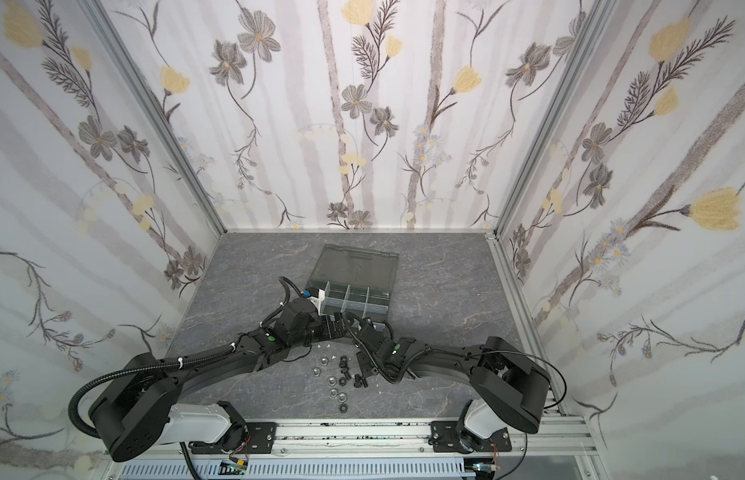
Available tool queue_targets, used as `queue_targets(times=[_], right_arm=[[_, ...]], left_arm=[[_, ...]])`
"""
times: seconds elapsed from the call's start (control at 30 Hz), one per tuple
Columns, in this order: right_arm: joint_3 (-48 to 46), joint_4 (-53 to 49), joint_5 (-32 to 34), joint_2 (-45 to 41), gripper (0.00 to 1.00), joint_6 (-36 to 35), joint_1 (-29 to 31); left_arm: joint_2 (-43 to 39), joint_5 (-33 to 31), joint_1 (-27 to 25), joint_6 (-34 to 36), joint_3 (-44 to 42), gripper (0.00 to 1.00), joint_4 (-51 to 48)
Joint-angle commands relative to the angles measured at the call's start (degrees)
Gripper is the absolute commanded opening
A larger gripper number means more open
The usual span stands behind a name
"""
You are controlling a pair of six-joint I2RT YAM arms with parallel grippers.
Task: Sort the screws and nuts into containers
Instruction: 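Grasp the hex bolt with the right gripper and lift it over the box, then release the hex bolt into the bolt compartment with the right gripper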
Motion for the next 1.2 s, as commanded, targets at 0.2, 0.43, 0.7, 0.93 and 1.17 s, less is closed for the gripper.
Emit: queue_targets(times=[0.2, 0.43, 0.7, 0.93, 1.17], right_arm=[[6.8, -2.5, 2.7, -6.7, 0.47, -4.2, -1.1], [10.8, -1.7, 2.9, -3.9, 0.47, -6.1, -6.4], [11.0, -0.4, 1.8, 0.0, 0.46, -6.7, -8.8], [10.9, 0.0, 1.3, 0.8, 0.47, -6.8, -9.1], [8.9, 2.8, 1.0, -1.9, 0.96, -6.8, -9.2]], left_arm=[[-5.8, -1.5, 1.8, -0.2, -1.3, 1.00, 0.3], [-8.5, -1.7, 2.8, -0.6, -3.5, 1.00, 0.3], [-9.8, -2.0, 3.1, -1.4, -5.3, 1.00, 0.3], [-9.5, -1.8, 3.0, -1.5, -5.2, 1.00, 0.3], [-9.3, -1.8, 3.1, -1.4, -5.1, 1.00, 0.4]])
